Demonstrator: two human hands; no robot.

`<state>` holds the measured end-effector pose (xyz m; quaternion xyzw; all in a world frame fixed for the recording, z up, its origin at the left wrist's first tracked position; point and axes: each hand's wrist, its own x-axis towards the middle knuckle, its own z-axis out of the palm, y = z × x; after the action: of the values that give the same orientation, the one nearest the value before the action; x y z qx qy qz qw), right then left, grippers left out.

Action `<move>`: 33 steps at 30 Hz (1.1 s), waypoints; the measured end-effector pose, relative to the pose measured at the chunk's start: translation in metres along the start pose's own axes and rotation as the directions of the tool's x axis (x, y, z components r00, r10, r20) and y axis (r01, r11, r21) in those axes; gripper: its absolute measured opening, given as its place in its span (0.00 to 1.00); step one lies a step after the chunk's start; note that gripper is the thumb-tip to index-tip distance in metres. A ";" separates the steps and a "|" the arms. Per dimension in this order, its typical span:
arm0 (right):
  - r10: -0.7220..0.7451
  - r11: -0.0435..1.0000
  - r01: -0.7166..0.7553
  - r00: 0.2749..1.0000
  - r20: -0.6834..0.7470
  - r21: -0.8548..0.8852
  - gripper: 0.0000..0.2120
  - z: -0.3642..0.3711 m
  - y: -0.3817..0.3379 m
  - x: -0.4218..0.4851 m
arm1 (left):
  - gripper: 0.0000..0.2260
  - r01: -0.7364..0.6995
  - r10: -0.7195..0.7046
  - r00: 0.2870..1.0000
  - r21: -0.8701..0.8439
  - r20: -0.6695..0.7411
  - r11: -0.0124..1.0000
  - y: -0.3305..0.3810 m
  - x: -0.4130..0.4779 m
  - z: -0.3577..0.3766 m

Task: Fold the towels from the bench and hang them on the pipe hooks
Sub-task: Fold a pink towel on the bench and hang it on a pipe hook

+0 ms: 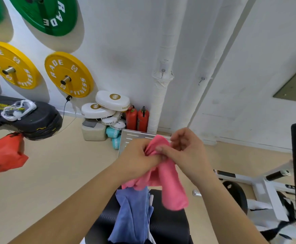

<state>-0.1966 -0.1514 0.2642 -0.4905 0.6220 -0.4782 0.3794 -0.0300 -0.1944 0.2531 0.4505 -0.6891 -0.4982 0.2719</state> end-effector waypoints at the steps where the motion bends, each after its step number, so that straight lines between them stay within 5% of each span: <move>1: 0.046 0.999 -0.045 0.998 0.036 -0.018 0.22 -0.005 0.010 -0.002 | 0.03 0.058 -0.060 0.998 -0.033 -0.035 0.998 -0.003 -0.001 -0.004; 3: 0.159 0.981 -0.129 0.961 0.225 -0.145 0.25 -0.008 0.035 -0.008 | 0.03 0.130 -0.142 0.988 -0.172 -0.055 0.976 -0.006 -0.003 -0.010; 6: 0.239 0.961 -0.168 0.903 0.358 -0.217 0.14 0.005 0.071 -0.024 | 0.06 0.168 -0.190 0.981 -0.319 -0.039 0.933 -0.002 -0.007 -0.018; 8: 0.231 0.961 -0.163 0.917 0.325 -0.223 0.04 0.016 0.088 -0.026 | 0.07 0.167 -0.205 0.975 -0.332 -0.081 0.928 -0.003 -0.007 -0.023; 15: 0.337 0.916 -0.304 0.937 0.093 -0.260 0.10 0.011 0.104 -0.003 | 0.04 0.226 -0.264 0.947 -0.203 -0.184 0.953 -0.031 0.008 -0.054; 19: 0.204 0.949 -0.227 0.971 -0.121 -0.218 0.13 -0.017 0.044 0.043 | 0.07 0.171 -0.161 0.964 0.032 -0.210 0.985 -0.036 0.028 -0.080; 22: 0.086 0.984 -0.114 0.976 -0.198 -0.138 0.07 -0.027 -0.006 0.058 | 0.07 0.052 -0.045 0.960 0.019 -0.276 0.998 -0.019 0.041 -0.104; 27: -0.008 0.998 -0.006 0.972 -0.233 -0.059 0.07 -0.029 -0.034 0.032 | 0.07 -0.091 0.077 0.947 -0.031 -0.311 0.995 -0.009 0.038 -0.130; 33: 0.055 0.983 -0.087 0.979 -0.194 -0.161 0.14 -0.020 0.003 -0.028 | 0.14 -0.023 0.021 0.988 -0.011 -0.151 1.000 -0.048 0.001 -0.126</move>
<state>-0.2102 -0.1197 0.2661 -0.4507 0.7106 -0.4544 0.2924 0.0900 -0.2554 0.2532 0.4773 -0.6683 -0.4642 0.3318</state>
